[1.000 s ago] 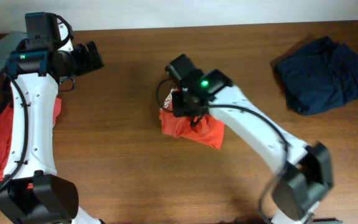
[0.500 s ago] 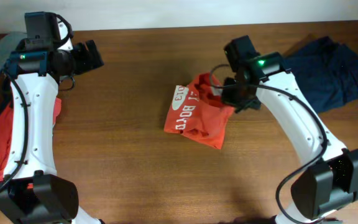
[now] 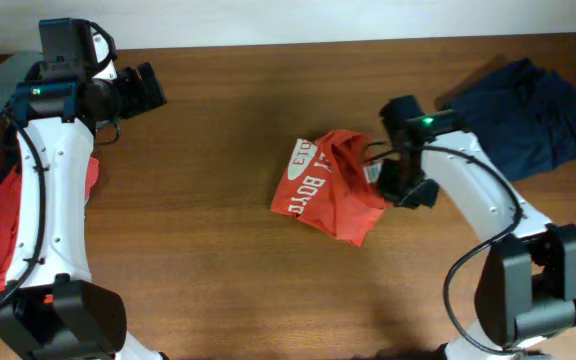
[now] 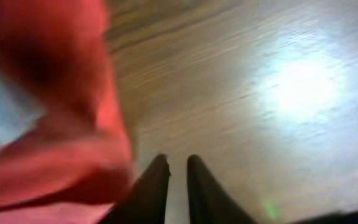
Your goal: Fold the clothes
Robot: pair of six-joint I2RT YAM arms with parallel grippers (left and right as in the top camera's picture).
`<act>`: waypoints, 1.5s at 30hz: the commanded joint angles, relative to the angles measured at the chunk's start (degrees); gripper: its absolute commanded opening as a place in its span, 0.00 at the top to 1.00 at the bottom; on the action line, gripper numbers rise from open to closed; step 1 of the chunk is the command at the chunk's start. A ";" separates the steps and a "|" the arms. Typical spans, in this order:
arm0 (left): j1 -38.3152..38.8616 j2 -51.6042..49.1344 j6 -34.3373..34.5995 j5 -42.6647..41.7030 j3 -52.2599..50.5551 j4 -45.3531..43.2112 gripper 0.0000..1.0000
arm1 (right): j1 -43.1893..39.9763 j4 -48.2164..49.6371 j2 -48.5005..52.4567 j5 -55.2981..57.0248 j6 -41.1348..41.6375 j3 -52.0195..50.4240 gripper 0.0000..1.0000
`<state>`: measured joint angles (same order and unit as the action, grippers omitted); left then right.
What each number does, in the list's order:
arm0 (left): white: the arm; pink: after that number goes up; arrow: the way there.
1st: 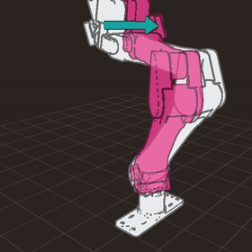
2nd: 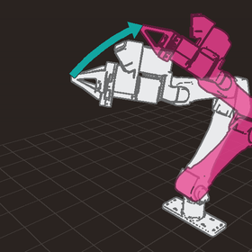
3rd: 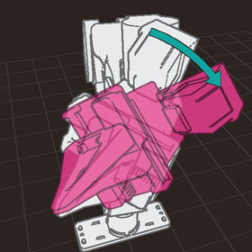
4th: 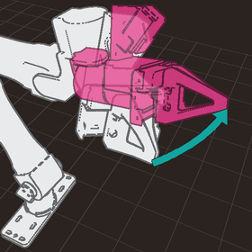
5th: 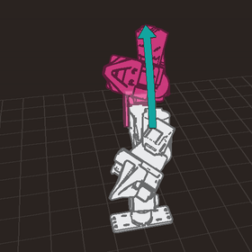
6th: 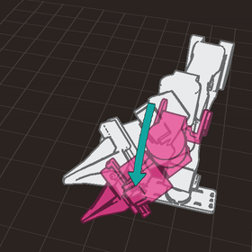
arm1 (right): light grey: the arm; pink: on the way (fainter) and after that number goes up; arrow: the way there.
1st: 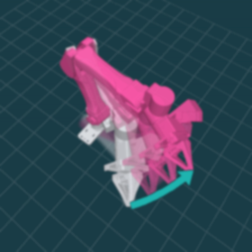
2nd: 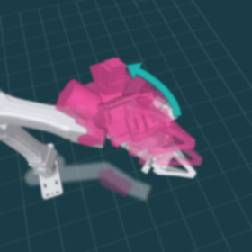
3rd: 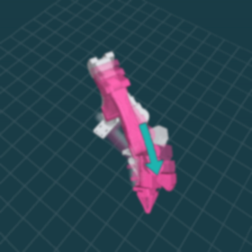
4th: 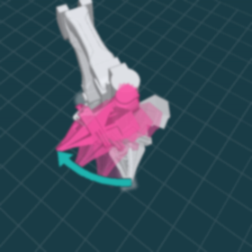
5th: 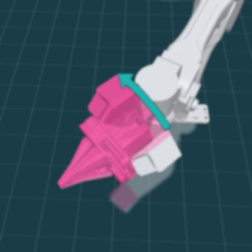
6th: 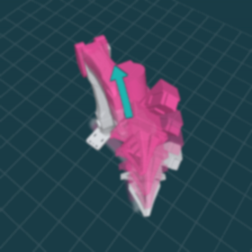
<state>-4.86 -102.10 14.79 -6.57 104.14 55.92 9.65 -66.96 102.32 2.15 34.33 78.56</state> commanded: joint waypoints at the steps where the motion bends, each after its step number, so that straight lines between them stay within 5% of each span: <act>1: -0.17 0.22 -0.31 0.44 0.20 -0.33 0.01 | -4.74 0.57 -0.39 0.13 -2.54 0.26 0.76; 4: -0.17 0.20 -0.33 0.46 0.20 -0.35 0.01 | -7.15 2.82 -0.46 -4.92 -7.58 2.01 0.62; 9: -0.17 0.13 -1.38 0.48 0.20 -0.79 0.01 | -7.43 7.69 -0.48 -17.16 -21.18 10.10 0.15; 14: -0.17 0.11 -1.36 0.48 0.20 -1.31 0.01 | -3.80 9.66 -0.37 -13.64 -26.86 14.78 0.04; 19: -0.17 0.11 -1.38 0.46 0.20 -1.16 0.01 | -0.09 11.58 2.23 -13.22 -30.38 14.75 0.04; 28: -0.17 0.11 -1.38 0.50 0.20 -0.94 0.01 | 3.96 15.61 7.72 -16.20 -30.95 14.75 0.27; 40: -0.17 0.11 -1.38 0.48 0.20 -0.98 0.01 | 8.04 16.70 11.56 -18.69 -31.10 14.71 0.30; 45: -0.17 0.11 -1.60 0.55 0.20 -0.98 0.01 | 8.35 16.98 14.21 -18.69 -30.88 14.69 0.51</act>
<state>-4.86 -102.10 14.35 -6.57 104.14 54.89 17.69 -50.19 114.61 -15.75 3.64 92.88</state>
